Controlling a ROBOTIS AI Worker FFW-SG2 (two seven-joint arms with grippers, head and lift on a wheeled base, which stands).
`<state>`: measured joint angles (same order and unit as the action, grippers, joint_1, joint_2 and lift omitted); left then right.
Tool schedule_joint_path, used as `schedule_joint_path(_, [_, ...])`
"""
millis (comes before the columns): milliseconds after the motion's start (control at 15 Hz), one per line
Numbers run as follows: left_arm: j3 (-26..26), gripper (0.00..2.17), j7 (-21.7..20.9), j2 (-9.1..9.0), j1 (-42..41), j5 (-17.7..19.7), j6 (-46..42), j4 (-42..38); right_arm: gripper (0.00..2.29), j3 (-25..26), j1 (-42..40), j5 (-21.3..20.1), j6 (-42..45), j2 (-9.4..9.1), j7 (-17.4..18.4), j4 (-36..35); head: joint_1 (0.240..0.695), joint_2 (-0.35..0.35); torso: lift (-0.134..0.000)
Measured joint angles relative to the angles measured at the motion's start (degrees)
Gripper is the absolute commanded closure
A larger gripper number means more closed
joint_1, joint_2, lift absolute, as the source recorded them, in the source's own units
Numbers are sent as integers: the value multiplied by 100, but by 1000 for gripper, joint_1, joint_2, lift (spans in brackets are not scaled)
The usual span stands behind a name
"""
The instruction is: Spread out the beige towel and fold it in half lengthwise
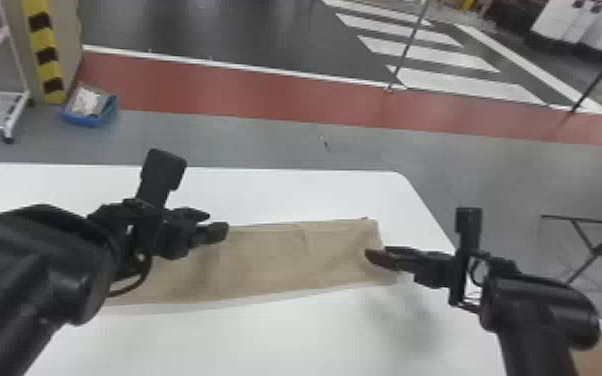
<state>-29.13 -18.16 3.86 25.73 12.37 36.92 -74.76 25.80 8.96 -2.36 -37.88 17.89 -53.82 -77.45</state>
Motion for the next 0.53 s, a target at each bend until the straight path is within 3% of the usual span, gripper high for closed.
schedule_joint_path(533, [-411, 707, -64, -283, 349, -188, -555, 915, 340, 81, -66, 62, -35, 12, -49, -89, 695, -350, -124])
